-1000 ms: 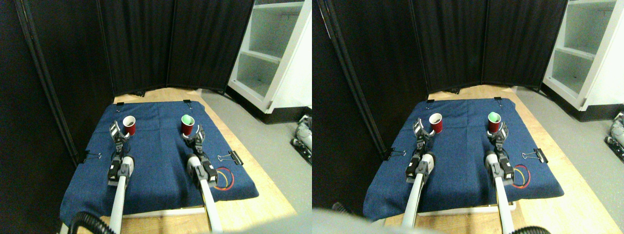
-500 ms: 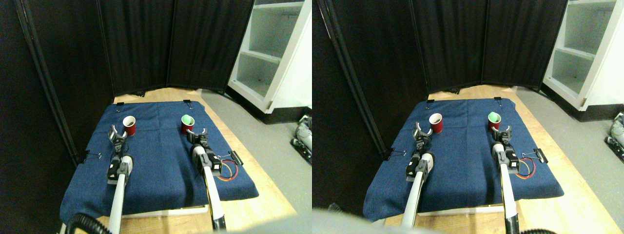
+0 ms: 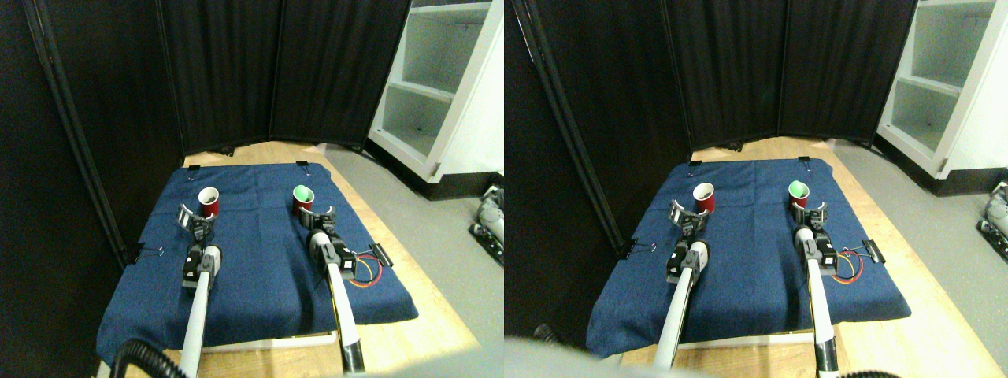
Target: Pour (bimanual)
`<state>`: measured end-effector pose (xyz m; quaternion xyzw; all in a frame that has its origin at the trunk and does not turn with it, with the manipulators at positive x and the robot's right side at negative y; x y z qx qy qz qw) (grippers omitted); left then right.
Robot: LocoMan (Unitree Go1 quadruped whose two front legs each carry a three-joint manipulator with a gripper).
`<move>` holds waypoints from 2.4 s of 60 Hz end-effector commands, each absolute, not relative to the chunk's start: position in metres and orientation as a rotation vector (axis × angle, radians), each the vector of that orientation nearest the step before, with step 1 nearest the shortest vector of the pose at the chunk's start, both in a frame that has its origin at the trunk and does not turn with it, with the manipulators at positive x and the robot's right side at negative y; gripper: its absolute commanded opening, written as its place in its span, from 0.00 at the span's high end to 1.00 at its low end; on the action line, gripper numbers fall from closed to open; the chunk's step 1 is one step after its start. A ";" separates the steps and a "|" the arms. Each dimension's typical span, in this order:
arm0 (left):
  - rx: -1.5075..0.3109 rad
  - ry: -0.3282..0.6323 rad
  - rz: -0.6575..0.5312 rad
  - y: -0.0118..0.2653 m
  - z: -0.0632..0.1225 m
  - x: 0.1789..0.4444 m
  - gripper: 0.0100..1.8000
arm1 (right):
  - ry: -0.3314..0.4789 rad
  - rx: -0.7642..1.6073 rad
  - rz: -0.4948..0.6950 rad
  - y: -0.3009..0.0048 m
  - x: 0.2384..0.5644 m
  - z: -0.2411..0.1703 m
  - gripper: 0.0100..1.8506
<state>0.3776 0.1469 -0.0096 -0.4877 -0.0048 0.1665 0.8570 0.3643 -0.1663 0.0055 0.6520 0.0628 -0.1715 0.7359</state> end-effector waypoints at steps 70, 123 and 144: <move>-1.329 0.027 0.410 0.129 -0.037 0.411 0.52 | 0.119 1.482 -0.382 -0.153 0.402 -0.017 0.45; -1.386 0.064 0.396 0.127 -0.048 0.423 0.48 | 0.081 1.514 -0.403 -0.151 0.415 -0.020 0.45; -1.407 0.119 0.388 0.117 -0.049 0.431 0.48 | 0.075 1.524 -0.409 -0.152 0.417 -0.022 0.47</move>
